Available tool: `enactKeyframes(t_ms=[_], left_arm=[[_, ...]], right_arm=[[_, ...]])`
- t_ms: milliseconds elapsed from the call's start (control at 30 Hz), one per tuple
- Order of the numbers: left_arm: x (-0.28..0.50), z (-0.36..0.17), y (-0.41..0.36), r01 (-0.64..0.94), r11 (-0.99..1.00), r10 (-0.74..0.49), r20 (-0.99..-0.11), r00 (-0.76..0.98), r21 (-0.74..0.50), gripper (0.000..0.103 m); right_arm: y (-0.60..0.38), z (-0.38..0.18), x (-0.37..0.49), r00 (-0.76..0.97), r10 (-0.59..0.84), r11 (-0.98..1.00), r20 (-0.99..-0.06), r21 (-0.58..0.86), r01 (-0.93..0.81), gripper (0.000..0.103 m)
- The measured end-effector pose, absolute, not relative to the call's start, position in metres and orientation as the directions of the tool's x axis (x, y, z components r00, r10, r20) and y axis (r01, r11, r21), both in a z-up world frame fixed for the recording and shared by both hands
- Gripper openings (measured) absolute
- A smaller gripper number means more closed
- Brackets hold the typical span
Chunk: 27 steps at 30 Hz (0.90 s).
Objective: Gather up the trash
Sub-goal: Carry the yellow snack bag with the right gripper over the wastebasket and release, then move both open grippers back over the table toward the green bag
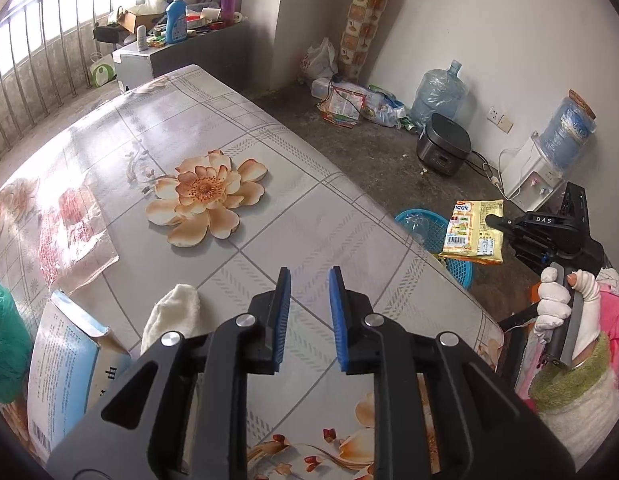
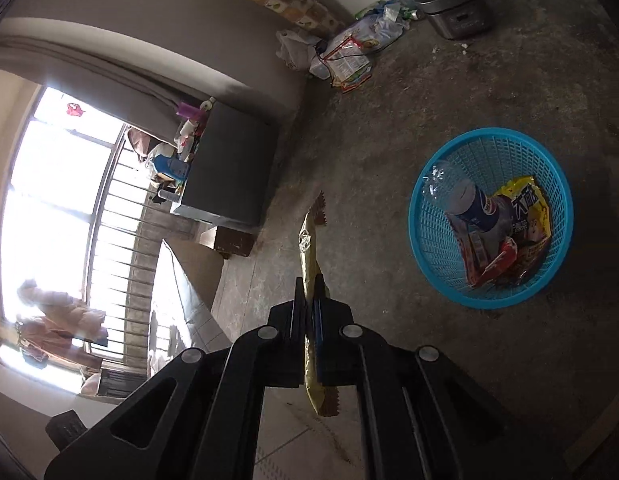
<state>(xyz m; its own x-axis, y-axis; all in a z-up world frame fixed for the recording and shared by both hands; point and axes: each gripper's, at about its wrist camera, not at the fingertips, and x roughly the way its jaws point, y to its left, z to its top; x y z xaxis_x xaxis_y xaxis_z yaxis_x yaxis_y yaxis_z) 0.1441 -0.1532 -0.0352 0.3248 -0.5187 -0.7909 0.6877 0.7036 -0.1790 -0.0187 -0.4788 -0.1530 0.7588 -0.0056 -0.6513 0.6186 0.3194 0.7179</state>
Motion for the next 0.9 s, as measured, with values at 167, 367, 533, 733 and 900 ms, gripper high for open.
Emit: enactKeyframes(t_ms=[167,367,533,733,900], left_arm=[[0.138,-0.021,-0.136,0.670,0.722,-0.524,-0.770,0.365,-0.173,0.033],[0.132,-0.002,-0.108,0.643,0.749,-0.523,-0.737,0.427,-0.160,0.051],[0.130,0.004,-0.087,0.612,0.771,-0.524,-0.721,0.453,-0.176,0.059],[0.126,0.017,-0.068,0.587,0.781,-0.555,-0.668,0.496,-0.214,0.068],[0.120,0.034,-0.056,0.583,0.783,-0.575,-0.612,0.543,-0.218,0.075]], right_arm=[[-0.540,-0.223,-0.039,0.646,-0.086,0.192,-0.758,0.624,0.758,0.005],[-0.569,-0.291,-0.035,0.482,-0.067,0.123,-0.874,0.472,0.873,0.042],[-0.562,-0.293,-0.044,0.508,-0.113,0.131,-0.854,0.494,0.859,0.053],[-0.527,-0.239,-0.052,0.568,-0.177,0.220,-0.804,0.530,0.819,0.053],[-0.473,-0.158,-0.031,0.612,-0.266,0.466,-0.745,0.457,0.758,0.070]])
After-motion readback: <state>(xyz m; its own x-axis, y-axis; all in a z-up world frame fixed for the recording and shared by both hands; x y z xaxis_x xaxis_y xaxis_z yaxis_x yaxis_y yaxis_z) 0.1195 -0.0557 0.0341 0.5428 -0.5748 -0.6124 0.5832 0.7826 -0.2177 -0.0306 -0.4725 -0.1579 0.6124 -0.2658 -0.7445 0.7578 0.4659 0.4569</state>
